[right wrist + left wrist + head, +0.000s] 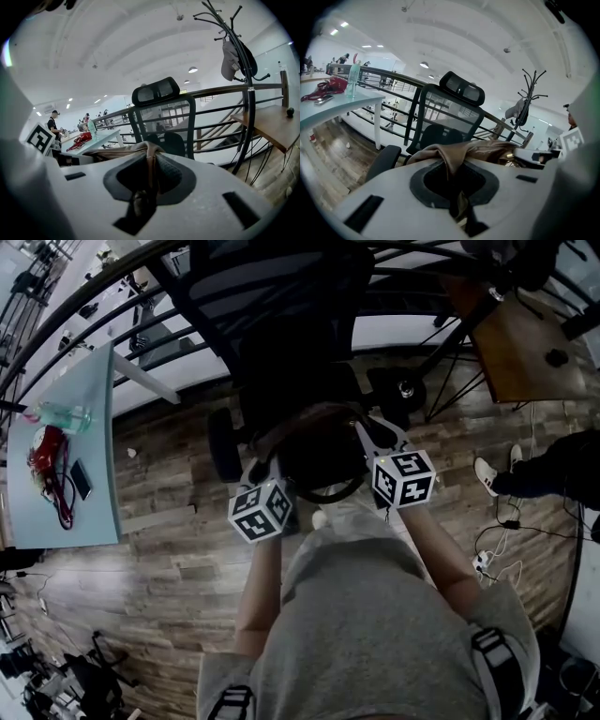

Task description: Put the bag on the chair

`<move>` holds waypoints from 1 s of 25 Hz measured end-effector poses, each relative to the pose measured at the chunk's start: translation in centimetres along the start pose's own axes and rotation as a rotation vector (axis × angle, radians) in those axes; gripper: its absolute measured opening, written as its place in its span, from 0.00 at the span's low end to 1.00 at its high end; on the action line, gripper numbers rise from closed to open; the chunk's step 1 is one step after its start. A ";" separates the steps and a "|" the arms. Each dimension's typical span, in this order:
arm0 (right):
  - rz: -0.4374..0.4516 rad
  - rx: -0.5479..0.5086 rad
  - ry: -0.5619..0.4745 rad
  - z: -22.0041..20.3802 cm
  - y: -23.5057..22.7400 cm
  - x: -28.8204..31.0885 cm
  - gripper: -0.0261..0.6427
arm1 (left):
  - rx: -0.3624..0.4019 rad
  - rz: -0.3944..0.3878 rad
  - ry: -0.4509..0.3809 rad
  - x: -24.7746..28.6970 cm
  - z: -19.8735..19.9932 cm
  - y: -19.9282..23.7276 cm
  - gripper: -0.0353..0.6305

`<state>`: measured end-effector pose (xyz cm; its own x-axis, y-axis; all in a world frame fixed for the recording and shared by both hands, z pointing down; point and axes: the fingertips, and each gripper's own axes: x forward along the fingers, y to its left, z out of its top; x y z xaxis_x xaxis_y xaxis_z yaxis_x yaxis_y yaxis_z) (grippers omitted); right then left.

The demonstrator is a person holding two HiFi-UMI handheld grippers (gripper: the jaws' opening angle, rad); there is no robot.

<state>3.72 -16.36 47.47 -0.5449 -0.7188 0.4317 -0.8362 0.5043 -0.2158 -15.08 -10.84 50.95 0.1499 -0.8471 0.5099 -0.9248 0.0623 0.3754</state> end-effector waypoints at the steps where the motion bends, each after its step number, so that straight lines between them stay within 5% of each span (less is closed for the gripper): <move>1: 0.003 -0.002 0.006 0.0 -0.2 0.5 0.11 | -0.003 0.003 0.003 0.4 0.0 0.2 0.09; 25: 0.005 0.006 0.166 -5.7 -7.1 14.4 0.11 | -0.053 0.074 0.117 14.6 -3.6 5.2 0.09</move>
<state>2.19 -27.54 60.19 -0.5321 -0.6272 0.5688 -0.8338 0.5050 -0.2231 -16.46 -20.94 63.13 0.1245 -0.7723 0.6230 -0.9156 0.1526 0.3721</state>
